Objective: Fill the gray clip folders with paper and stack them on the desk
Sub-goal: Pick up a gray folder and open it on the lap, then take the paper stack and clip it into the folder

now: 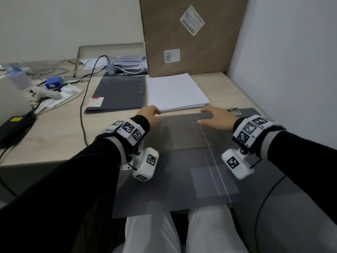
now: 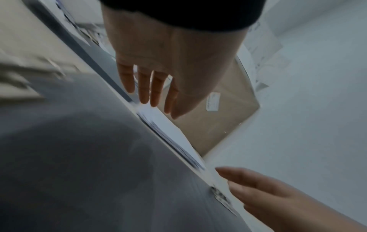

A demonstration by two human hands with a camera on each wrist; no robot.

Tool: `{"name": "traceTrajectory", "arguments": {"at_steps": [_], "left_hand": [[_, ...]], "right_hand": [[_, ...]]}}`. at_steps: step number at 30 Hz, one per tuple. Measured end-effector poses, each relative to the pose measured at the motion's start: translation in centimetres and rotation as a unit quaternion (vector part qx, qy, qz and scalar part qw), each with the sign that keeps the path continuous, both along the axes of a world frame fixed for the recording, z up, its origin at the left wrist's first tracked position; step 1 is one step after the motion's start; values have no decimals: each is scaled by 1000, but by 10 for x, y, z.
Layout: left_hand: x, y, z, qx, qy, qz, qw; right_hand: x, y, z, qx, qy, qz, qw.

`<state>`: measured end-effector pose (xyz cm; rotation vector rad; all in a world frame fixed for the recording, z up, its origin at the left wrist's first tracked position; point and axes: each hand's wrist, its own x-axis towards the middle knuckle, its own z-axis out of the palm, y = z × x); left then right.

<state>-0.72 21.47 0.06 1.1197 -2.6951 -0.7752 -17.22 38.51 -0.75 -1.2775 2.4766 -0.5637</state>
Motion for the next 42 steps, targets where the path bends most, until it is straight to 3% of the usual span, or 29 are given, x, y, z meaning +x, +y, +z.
{"name": "traceTrajectory", "arguments": {"at_steps": [4, 8, 12, 28, 37, 40, 42], "left_hand": [[-48, 42, -16, 15, -37, -111, 993], [-79, 62, -34, -37, -136, -181, 973], [-81, 57, -48, -48, -219, -191, 956], [-83, 54, -54, -66, -234, -203, 949], [-82, 54, -51, -65, -240, -203, 947], [-81, 55, -50, -66, -240, -206, 946], [-80, 54, -50, -66, -239, -207, 946]], "right_hand": [[-40, 18, -10, 42, 55, -53, 996], [-61, 25, -21, 116, 69, -70, 988], [-68, 15, -27, 160, 100, -56, 980], [-88, 6, -37, 224, 79, -8, 971], [-81, 6, -37, 176, 27, -24, 984], [-75, 10, -30, 19, -13, -62, 998], [-75, 14, -20, -87, -16, -126, 988]]}}
